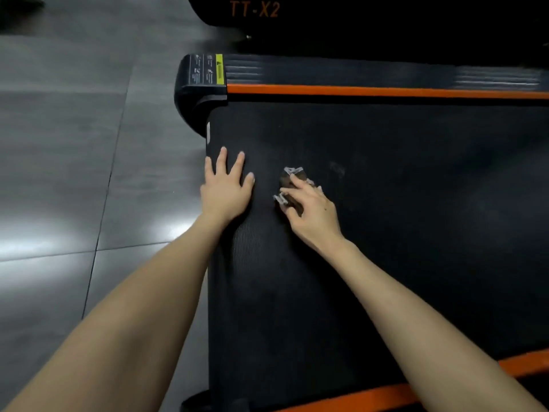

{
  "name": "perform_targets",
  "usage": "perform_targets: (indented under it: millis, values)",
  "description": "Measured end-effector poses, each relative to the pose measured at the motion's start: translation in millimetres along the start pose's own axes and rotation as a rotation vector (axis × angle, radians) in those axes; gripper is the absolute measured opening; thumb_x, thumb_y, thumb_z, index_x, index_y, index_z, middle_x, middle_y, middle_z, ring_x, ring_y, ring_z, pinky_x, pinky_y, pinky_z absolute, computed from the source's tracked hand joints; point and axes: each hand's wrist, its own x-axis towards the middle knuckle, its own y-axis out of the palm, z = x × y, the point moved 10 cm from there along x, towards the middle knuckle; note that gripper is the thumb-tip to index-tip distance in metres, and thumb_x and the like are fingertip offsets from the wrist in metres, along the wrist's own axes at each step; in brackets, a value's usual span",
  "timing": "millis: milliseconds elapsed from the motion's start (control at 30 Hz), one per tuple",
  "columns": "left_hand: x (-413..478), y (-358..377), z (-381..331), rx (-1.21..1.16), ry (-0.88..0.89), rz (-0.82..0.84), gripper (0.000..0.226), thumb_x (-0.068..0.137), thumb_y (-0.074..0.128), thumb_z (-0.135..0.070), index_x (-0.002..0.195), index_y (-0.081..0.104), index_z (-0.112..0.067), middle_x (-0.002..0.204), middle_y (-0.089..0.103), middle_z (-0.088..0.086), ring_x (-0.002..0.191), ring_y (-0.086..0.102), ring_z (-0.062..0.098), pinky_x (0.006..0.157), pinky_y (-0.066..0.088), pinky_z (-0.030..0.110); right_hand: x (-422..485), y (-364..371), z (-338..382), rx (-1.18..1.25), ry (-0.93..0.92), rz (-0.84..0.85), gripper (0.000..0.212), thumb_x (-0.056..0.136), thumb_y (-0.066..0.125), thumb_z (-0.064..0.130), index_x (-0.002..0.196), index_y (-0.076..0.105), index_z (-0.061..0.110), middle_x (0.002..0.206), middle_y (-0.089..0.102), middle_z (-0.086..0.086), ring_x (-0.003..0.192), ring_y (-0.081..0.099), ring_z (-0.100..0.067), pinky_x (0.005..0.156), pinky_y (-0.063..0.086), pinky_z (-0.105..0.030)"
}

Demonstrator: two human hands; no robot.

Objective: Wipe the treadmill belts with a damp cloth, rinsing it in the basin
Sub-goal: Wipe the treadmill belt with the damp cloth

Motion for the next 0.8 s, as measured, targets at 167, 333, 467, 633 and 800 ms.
perform_targets:
  millis: [167,333,467,633,800]
  values:
    - [-40.8,-2.5,9.2,-0.194,0.011,-0.039,0.052,0.101,0.038,-0.036,0.149,0.026,-0.022,0.160,0.007,0.008,0.145,0.005,0.034,0.116,0.008,0.040,-149.2,5.2,37.2,-0.013,-0.353,0.301,0.046,0.077,0.049,0.023,0.121,0.062,0.019,0.140,0.049,-0.002,0.130,0.044,-0.023,0.114,0.020,-0.048]
    - [-113.2,3.5,37.7,-0.515,-0.112,-0.023,0.062,0.098,0.047,-0.033,0.150,0.020,-0.013,0.158,0.017,0.007,0.144,0.018,0.018,0.116,0.015,0.028,-142.3,8.7,35.4,-0.130,-0.488,0.338,0.048,0.075,0.051,0.019,0.121,0.061,0.013,0.139,0.050,-0.011,0.128,0.044,-0.040,0.106,0.031,-0.056]
    - [-132.9,10.9,54.5,-0.813,-0.219,0.063,0.062,0.093,0.058,-0.027,0.148,0.030,-0.020,0.150,0.034,-0.004,0.135,0.036,0.012,0.114,0.029,0.036,-49.8,-0.3,16.9,0.002,0.017,0.047,0.037,0.089,0.057,0.017,0.126,0.059,0.015,0.148,0.038,-0.004,0.141,0.024,-0.034,0.117,0.018,-0.043]
    - [-142.0,11.3,57.9,-0.908,-0.241,0.045,0.059,0.091,0.062,-0.020,0.144,0.038,-0.019,0.148,0.039,-0.005,0.131,0.043,0.010,0.113,0.032,0.034,-147.5,22.6,66.8,-0.006,-0.283,0.232,0.042,0.081,0.053,0.019,0.122,0.061,0.015,0.145,0.042,-0.005,0.134,0.036,-0.036,0.114,0.014,-0.041]
    - [-144.0,9.4,59.8,-0.907,-0.242,0.017,0.059,0.089,0.065,-0.021,0.143,0.041,-0.019,0.148,0.039,-0.004,0.131,0.043,0.011,0.112,0.032,0.033,-168.1,27.8,73.8,-0.031,-0.438,0.317,0.044,0.076,0.047,0.022,0.116,0.066,0.014,0.136,0.053,-0.007,0.128,0.046,-0.035,0.111,0.021,-0.047]
